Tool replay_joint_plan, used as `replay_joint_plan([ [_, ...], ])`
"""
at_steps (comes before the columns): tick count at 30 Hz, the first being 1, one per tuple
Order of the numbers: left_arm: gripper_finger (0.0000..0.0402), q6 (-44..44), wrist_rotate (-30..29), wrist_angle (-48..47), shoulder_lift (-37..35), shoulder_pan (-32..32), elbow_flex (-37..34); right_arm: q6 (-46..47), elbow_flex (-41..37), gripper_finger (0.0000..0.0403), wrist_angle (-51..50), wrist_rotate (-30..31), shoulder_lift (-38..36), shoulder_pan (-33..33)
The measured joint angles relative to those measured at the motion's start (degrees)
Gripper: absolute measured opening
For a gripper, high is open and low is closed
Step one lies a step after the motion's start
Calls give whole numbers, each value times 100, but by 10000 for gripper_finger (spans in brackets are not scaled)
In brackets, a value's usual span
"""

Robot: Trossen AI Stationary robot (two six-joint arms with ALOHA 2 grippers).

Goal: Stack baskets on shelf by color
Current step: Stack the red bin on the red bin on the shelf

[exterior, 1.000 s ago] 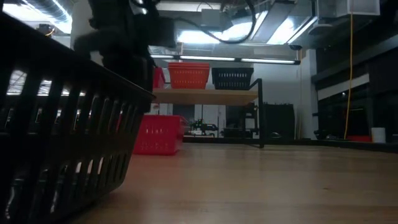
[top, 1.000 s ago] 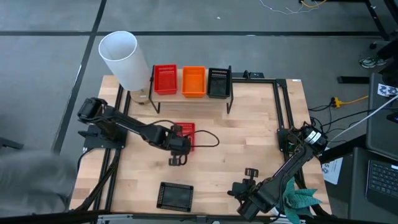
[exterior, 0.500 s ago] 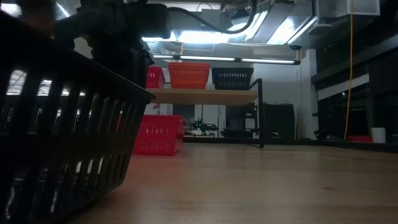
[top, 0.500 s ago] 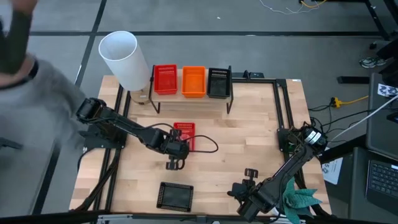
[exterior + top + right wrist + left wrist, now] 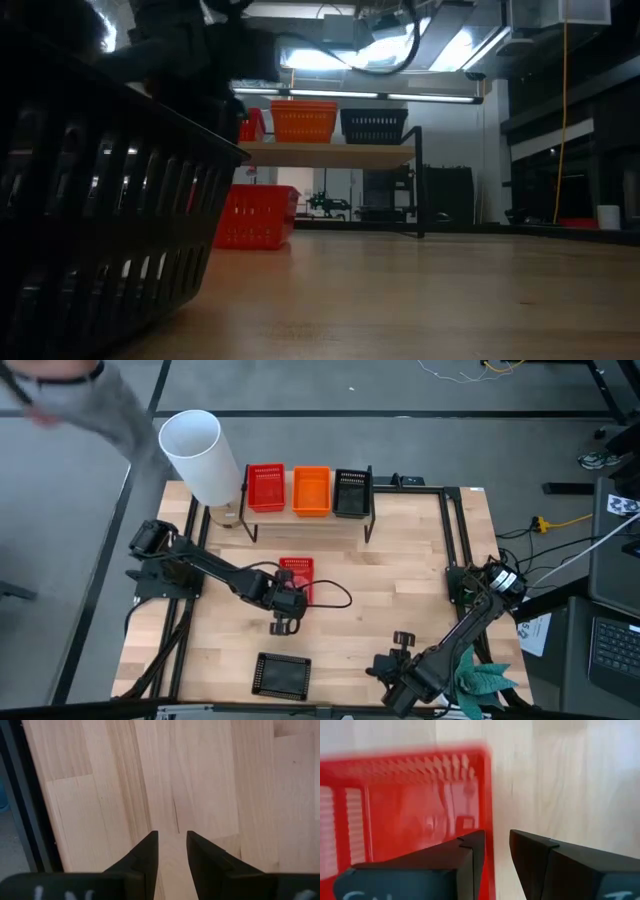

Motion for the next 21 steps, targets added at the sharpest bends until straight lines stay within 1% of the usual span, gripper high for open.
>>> replay_joint_plan([
  [12,80,-121,-84,262,651,43,-5,11,2,101,138,4,-1,67],
  [14,68,-139,-152,262,684,41,-6,11,1,101,177,4,0,67],
  [16,40,-289,-393,271,682,-13,-4,9,0,101,191,4,-1,67],
  [17,21,-363,-461,268,669,-41,-4,9,1,101,199,4,0,67],
  [18,11,-410,-473,222,606,-79,-5,7,1,101,197,4,0,67],
  [21,3,-434,-424,152,293,-229,72,-2,0,101,204,4,0,67],
])
